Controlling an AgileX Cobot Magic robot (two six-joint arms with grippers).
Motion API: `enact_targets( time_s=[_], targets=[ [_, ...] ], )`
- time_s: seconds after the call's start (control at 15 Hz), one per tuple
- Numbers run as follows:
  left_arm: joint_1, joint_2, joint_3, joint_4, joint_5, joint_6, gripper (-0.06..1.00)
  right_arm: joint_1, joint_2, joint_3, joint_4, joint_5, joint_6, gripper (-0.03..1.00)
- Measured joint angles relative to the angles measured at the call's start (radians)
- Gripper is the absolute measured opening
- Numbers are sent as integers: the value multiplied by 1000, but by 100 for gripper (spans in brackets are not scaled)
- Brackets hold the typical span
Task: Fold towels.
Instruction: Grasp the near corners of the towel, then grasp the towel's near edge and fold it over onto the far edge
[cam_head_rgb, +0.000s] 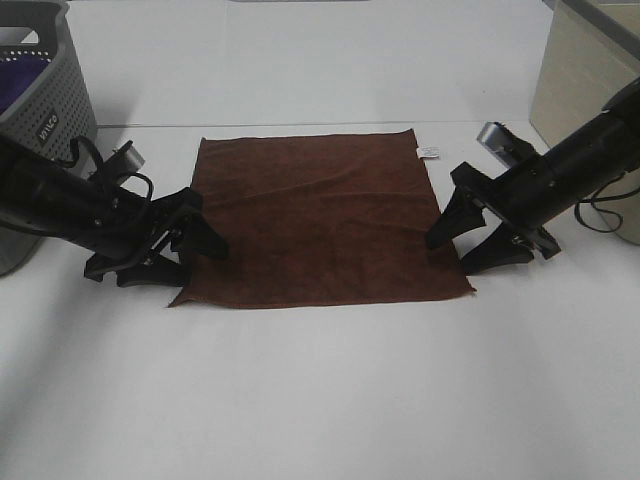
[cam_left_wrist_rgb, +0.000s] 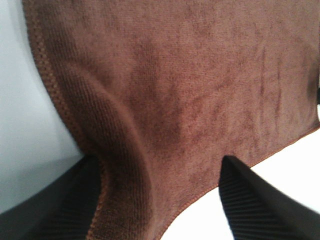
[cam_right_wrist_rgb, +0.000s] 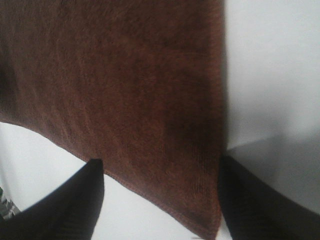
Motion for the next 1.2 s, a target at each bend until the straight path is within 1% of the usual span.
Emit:
enact_targets(
  time_s=[0.07, 0.13, 0.2, 0.27, 0.33, 0.4, 0.47, 0.6, 0.8, 0.87, 0.93, 1.2],
  targets=[
    [-6, 9, -1, -7, 0, 0, 59, 25, 0, 0, -2, -6, 0, 60],
    [-9, 14, -1, -12, 2, 0, 51, 46, 0, 0, -5, -18, 1, 56],
    [-10, 21, -1, -8, -1, 0, 41, 55, 4, 0, -9, -36, 15, 47],
    [-11, 26, -1, -1, -8, 0, 25, 55, 10, 0, -13, -53, 40, 33],
    [-11, 32, 0, 5, -9, 0, 8, 54, 14, 0, -26, -67, 68, 14],
    [-11, 32, 0, 16, -11, 0, 1, 54, 16, 0, -31, -73, 81, 2],
    [-13, 26, 0, 29, -11, 0, 0, 54, 16, 0, -32, -73, 90, 0],
    [-13, -5, 1, 97, -7, -33, 0, 54, 14, 1, -42, -53, 104, 0],
    [-18, -75, 35, 263, 20, -195, 0, 55, -34, 66, -68, -29, 130, 0],
    [-19, -91, 61, 295, 35, -220, 0, 56, -74, 120, -66, -29, 130, 0],
    [-20, -106, 96, 308, 52, -231, 0, 57, -109, 182, -63, -29, 130, 0],
    [-20, -182, 246, 308, 101, -241, 0, 57, -206, 425, -53, -53, 131, 0]
  ],
)
